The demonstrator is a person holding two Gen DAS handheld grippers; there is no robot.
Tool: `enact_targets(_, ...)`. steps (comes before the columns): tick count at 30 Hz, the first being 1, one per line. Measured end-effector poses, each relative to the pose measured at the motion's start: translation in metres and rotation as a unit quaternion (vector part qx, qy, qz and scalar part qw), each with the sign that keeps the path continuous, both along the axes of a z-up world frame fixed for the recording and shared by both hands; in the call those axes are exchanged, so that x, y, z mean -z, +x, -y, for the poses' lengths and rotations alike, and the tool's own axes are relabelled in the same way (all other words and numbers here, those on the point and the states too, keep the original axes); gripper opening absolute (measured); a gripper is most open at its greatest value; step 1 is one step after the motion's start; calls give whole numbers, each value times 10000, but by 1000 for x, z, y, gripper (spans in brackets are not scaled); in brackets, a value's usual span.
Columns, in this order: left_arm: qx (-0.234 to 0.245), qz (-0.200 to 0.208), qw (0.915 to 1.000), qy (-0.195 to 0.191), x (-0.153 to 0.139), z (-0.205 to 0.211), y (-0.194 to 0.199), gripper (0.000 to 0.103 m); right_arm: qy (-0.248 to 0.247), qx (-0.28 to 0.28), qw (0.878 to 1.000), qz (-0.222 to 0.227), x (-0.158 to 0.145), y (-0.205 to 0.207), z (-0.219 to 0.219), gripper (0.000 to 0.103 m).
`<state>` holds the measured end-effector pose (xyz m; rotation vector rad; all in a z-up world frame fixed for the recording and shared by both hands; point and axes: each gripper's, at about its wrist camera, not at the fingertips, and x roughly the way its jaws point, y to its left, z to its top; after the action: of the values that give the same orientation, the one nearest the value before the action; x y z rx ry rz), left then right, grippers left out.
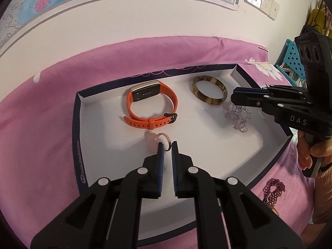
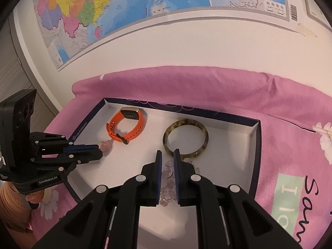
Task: Organize jewelry
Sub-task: 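Open both grippers to drop the pink ring and crystal bracelet into the box, then move the left gripper to the black ring while the right gripper grasps the dark red beaded bracelet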
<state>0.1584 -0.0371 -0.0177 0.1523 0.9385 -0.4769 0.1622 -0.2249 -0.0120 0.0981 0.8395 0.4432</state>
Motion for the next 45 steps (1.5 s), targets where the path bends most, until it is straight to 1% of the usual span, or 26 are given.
enact_targets(3, 8, 61, 10000, -21, -2, -2, -3, 8, 43, 21, 10000, -2, 0, -1, 2, 15)
enact_targets(6, 11, 122, 9999, -70, -7, -6, -8, 14, 62, 38, 10000, 26, -1, -4, 3, 19)
enact_targets(8, -6, 176, 9998, -69, -9, -7, -13, 17, 71, 57, 9999, 49, -3, -7, 3, 31)
enact_targets(9, -22, 201, 9998, -67, -10, -8, -16, 17, 64, 70, 9999, 69, -4, -10, 4, 33)
enact_targets(15, -80, 429, 9990, -136, -21, -19, -40, 22, 126, 55, 9997, 218, -13, -30, 8, 37)
enact_targets(19, -84, 636, 9978, -144, -29, -29, -65, 26, 106, -70, 9991, 409, -24, -55, 8, 42)
enact_targets(23, -35, 777, 9970, -41, -31, -34, -90, 27, 14, -198, 9981, 583, -31, -88, 6, 46)
enact_targets(27, 43, 782, 9969, 9, -27, -36, -110, 28, -26, -334, 9980, 545, -26, -116, 3, 46)
enact_targets(32, 53, 708, 9975, -6, -20, -37, -128, 28, -313, -408, 9981, 353, -10, -140, -1, 46)
enact_targets(41, 0, 601, 9982, -55, -7, -40, -148, 29, -465, -455, 9979, 59, 16, -155, -5, 46)
enact_targets(45, -28, 570, 9984, -54, -3, -43, -156, 30, -534, -444, 9976, 28, 21, -158, -5, 46)
